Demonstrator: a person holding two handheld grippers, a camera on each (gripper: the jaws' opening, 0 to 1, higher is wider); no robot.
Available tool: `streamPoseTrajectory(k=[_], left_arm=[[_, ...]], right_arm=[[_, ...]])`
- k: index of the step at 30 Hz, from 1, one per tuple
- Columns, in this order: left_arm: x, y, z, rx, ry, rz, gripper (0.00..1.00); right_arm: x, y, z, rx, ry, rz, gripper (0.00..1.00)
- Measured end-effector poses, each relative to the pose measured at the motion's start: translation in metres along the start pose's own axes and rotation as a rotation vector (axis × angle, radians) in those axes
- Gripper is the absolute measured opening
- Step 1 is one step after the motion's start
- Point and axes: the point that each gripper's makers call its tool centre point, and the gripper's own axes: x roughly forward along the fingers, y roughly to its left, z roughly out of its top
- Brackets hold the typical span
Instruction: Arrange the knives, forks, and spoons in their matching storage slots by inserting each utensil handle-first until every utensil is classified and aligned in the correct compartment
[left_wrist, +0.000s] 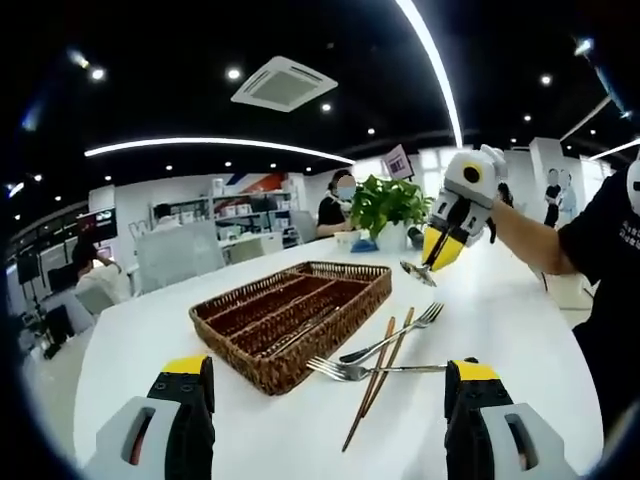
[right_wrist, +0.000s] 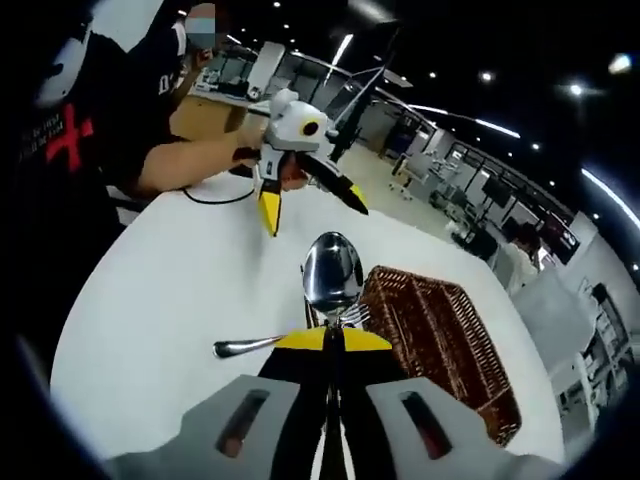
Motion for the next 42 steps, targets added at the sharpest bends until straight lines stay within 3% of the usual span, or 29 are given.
streamPoseTrajectory(k=[6, 8, 12, 15, 23, 42], left_arm=[[-0.001, 0.002, 0.009, -0.012, -0.027, 0.025, 1.00], [-0.004, 0.007, 0.008, -0.020, -0.014, 0.046, 1.00], [-0.013, 0.017, 0.022, -0.042, -0.065, 0.102, 1.00], [-0.017, 0.022, 0.026, -0.058, -0.063, 0.145, 1.00], [-0.016, 0.018, 0.025, -0.050, -0.063, 0.120, 1.00], [-0.013, 0.018, 0.025, -0.042, -0.069, 0.118, 1.00]], right_arm=[[-0.009, -0.008, 0.010, -0.039, 0.024, -0.034, 0.00], [-0.013, -0.010, 0.011, -0.063, 0.031, -0.041, 0.00], [-0.016, -0.015, 0.014, -0.101, 0.046, -0.066, 0.00], [-0.019, -0.017, 0.017, -0.123, 0.053, -0.074, 0.00], [-0.017, -0.020, 0.023, -0.129, 0.050, -0.080, 0.00], [-0.003, -0.030, 0.006, -0.049, 0.039, -0.019, 0.00]])
